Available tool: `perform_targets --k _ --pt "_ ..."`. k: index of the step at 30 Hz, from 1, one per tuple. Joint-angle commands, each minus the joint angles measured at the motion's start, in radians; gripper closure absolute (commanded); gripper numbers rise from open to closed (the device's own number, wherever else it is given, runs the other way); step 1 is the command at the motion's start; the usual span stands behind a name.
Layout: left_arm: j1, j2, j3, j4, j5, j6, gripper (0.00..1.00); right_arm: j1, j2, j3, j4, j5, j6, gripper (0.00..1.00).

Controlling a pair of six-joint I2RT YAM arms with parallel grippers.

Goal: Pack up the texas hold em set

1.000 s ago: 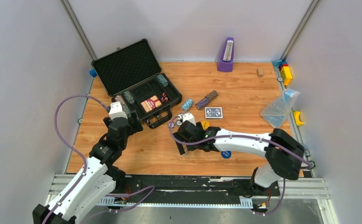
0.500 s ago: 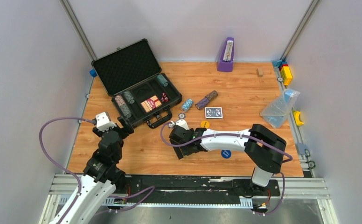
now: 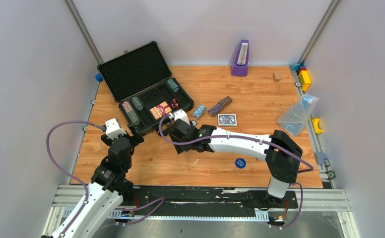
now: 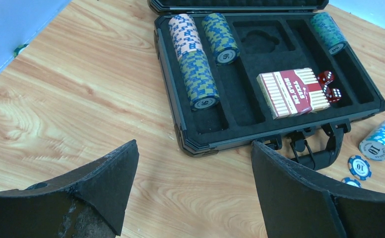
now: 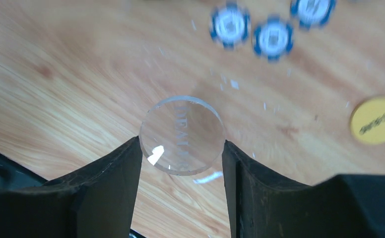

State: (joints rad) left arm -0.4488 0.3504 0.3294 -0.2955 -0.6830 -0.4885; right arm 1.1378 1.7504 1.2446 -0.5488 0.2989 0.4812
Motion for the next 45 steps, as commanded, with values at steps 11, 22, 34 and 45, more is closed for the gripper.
perform_targets --k 11,22,34,45 --pt "0.005 -0.013 -0.009 0.037 -0.039 -0.019 0.09 -0.048 0.087 0.534 0.493 0.309 -0.401 0.76" --pt "0.005 -0.018 -0.009 0.04 -0.035 -0.021 0.1 -0.068 0.206 0.568 0.788 0.265 -0.503 0.82" --pt "0.005 -0.017 -0.009 0.039 -0.036 -0.022 0.1 -0.131 0.39 0.68 0.626 0.059 -0.383 0.84" --pt "0.005 -0.014 -0.011 0.043 -0.034 -0.023 0.1 -0.207 0.513 0.803 0.408 -0.05 -0.249 0.83"
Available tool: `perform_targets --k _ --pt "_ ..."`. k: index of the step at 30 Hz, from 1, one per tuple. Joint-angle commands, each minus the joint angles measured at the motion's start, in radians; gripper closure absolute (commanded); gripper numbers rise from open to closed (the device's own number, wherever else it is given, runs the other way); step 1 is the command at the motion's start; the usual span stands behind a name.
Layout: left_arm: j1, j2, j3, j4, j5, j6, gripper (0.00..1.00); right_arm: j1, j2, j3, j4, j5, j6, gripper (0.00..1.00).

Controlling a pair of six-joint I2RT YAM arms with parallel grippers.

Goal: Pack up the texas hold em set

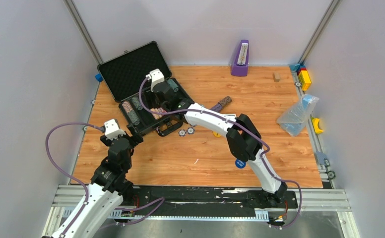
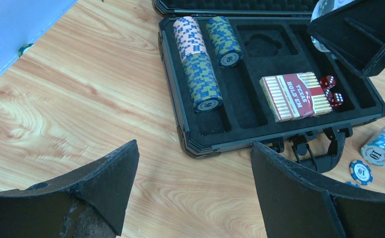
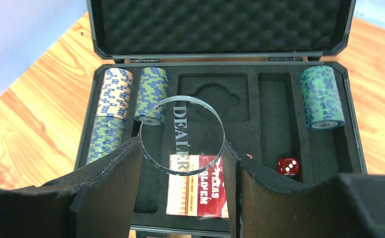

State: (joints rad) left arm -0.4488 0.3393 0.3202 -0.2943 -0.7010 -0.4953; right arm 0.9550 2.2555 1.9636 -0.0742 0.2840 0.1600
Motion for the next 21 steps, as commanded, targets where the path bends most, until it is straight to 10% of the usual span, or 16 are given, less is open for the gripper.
perform_targets --k 1,14,18,21 --pt "0.005 -0.001 -0.002 0.043 -0.015 -0.016 0.1 -0.029 0.012 0.082 -0.082 -0.037 0.08 0.83" --pt "0.005 0.017 0.0 0.051 0.0 -0.014 0.1 -0.035 0.042 0.009 -0.133 -0.104 0.122 0.73" --pt "0.005 0.018 0.0 0.052 0.002 -0.015 0.1 -0.034 0.038 0.02 -0.151 -0.153 0.106 0.05" --pt "0.005 0.02 -0.001 0.052 0.004 -0.015 0.1 -0.037 0.008 0.013 -0.173 -0.124 0.092 0.0"
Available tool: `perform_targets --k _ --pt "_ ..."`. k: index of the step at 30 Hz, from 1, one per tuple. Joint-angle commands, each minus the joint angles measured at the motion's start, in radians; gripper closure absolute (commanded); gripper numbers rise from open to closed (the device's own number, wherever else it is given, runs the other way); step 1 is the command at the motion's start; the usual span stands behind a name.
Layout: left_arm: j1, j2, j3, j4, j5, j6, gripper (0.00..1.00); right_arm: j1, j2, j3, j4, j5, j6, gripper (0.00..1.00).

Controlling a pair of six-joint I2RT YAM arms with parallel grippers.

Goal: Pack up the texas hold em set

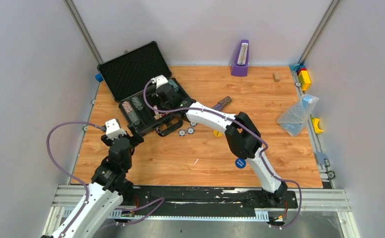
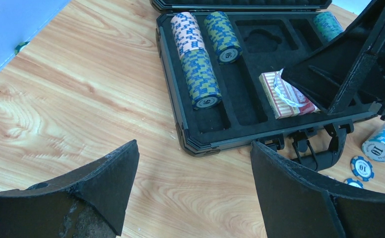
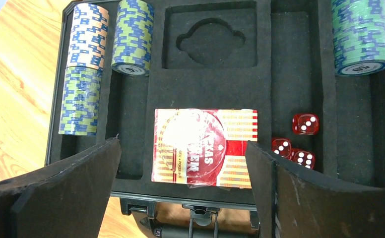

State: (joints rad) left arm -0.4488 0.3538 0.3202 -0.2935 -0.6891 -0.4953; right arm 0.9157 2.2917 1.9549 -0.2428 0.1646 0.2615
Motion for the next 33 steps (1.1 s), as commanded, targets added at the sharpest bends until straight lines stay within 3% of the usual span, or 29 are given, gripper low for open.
perform_targets --k 1,5,12,15,20,22,26,29,33 --pt "0.005 0.006 -0.001 0.052 -0.006 -0.015 0.1 0.001 -0.046 0.005 -0.007 0.014 -0.01 0.01" --pt "0.005 0.01 0.0 0.056 -0.002 -0.014 0.1 -0.037 -0.136 -0.088 -0.007 0.018 0.036 0.04" --pt "0.005 0.052 0.001 0.082 0.047 -0.002 0.1 -0.164 -0.181 -0.185 -0.022 -0.147 0.161 0.17" --pt "0.005 0.091 0.012 0.103 0.085 0.017 0.09 -0.192 -0.227 -0.237 -0.045 -0.148 0.149 0.22" --pt "0.005 0.176 0.036 0.119 0.126 0.031 0.08 -0.199 -0.439 -0.479 -0.048 -0.062 0.101 0.26" --pt "0.005 0.202 0.044 0.127 0.136 0.035 0.07 -0.199 -0.563 -0.618 -0.062 -0.004 0.131 0.24" --pt "0.005 0.231 0.055 0.127 0.15 0.038 0.07 -0.199 -0.84 -0.886 -0.171 0.132 0.303 0.11" --pt "0.005 0.225 0.051 0.126 0.153 0.038 0.07 -0.199 -1.006 -0.993 -0.339 0.197 0.45 0.01" --pt "0.005 0.202 0.043 0.123 0.153 0.039 0.07 -0.199 -1.145 -1.053 -0.627 0.252 0.685 0.0"
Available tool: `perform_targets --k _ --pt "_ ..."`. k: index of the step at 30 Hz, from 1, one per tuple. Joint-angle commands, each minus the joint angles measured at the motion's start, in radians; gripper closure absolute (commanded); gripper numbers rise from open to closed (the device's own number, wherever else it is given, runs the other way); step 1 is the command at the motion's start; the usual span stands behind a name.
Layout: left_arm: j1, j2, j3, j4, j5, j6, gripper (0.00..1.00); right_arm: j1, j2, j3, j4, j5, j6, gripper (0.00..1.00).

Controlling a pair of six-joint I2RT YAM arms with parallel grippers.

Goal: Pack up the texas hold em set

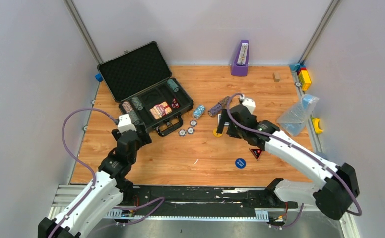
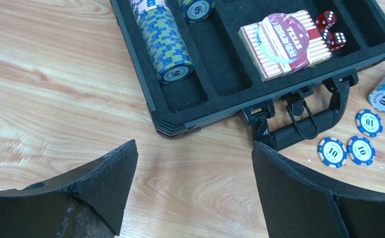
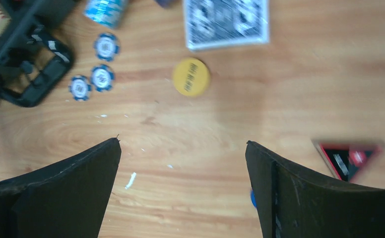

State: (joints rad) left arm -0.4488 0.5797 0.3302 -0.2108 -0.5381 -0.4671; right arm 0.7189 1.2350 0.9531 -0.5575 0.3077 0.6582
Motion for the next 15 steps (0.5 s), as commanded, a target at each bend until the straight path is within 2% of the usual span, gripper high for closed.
perform_targets --k 1,6,15 --pt "0.005 -0.027 0.031 0.04 0.001 0.011 0.07 -0.003 -0.11 -0.064 -0.378 0.101 0.342 0.0" --pt "0.005 -0.049 0.03 0.025 -0.006 0.008 0.07 -0.003 -0.146 -0.157 -0.502 0.032 0.414 0.04" --pt "0.005 -0.061 0.028 0.013 -0.005 0.004 0.06 -0.002 -0.009 -0.196 -0.452 -0.006 0.472 0.09"
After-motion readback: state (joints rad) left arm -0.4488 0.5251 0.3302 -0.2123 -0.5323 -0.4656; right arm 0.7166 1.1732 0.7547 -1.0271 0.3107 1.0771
